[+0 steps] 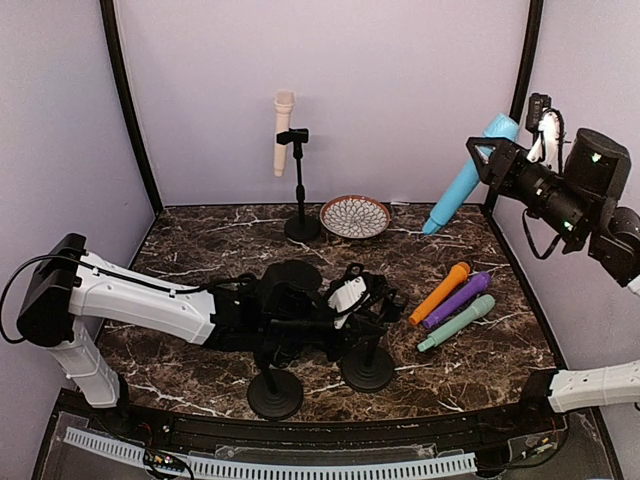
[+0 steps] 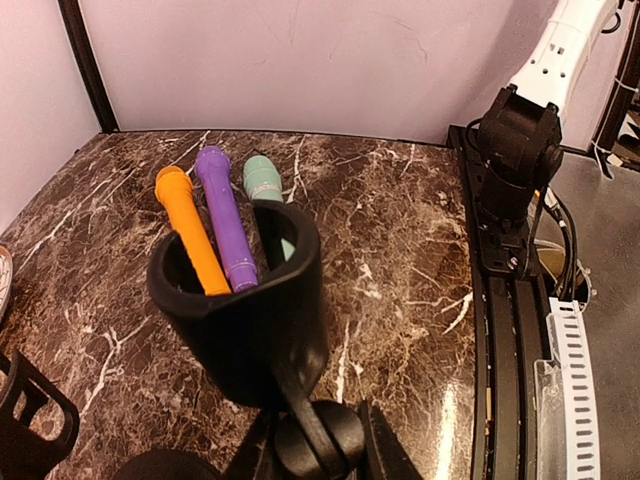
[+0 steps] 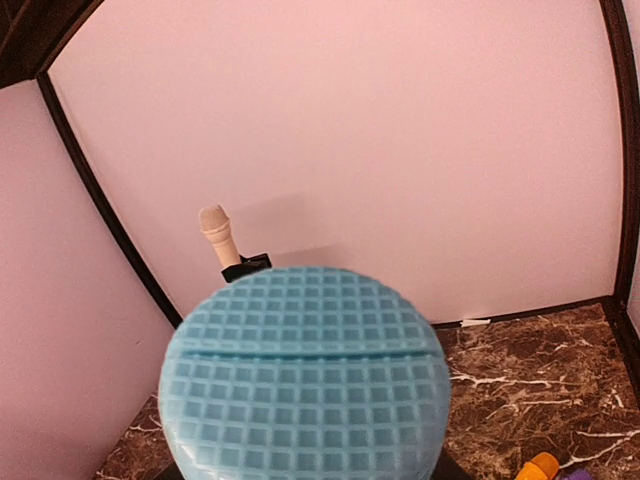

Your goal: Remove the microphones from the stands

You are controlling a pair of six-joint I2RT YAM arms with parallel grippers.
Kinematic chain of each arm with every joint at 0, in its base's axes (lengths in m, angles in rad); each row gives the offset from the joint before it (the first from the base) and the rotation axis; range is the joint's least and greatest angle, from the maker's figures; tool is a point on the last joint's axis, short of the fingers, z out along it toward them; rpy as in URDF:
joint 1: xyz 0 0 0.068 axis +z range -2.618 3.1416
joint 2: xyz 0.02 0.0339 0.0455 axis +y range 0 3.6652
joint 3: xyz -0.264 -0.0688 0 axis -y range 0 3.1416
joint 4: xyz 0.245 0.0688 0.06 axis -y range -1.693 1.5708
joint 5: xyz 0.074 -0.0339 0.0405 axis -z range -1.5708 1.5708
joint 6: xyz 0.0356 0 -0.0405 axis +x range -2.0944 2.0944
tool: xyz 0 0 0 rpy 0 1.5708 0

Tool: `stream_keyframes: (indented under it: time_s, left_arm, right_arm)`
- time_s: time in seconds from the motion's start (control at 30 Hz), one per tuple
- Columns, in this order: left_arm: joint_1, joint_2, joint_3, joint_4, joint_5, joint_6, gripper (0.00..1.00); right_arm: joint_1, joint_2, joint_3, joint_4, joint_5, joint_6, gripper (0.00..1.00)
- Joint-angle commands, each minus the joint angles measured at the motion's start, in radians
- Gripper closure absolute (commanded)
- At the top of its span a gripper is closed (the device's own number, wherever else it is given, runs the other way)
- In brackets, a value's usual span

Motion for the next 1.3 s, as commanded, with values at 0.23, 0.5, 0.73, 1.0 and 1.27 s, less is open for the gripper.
stream_keyframes:
  time_s: [0.23,0.5,0.73,1.0,1.27]
  left_arm:
    - [-0.016,-0.126,-0.036,-0.399,0.122,0.02,1.0]
    - [-0.004,-0.119,-0.041,-0.405,0.152,0.006,0.98]
    - [0.019,-0.142,0.043,-0.411,0.184,-0.041,0.35]
    - [0.086,-0.221,0.253,-0.458,0.104,-0.101,0.16]
    - [0.44,-0.239,0.335,-0.467,0.108,-0.074,0.07]
  right_arm:
    - [-0.42,0.123,-0.285,0.27,-0.405,0.186,1.0]
    - [-0.578,0.327,-0.458,0.496,-0.644,0.329,0.99]
    - [-0.635,0.498,-0.489,0.565,-0.706,0.347,0.94]
    - [-0.677,0.628,-0.496,0.578,-0.706,0.34,0.76]
    - [-0.692,0.691,-0.483,0.573,-0.678,0.321,0.58]
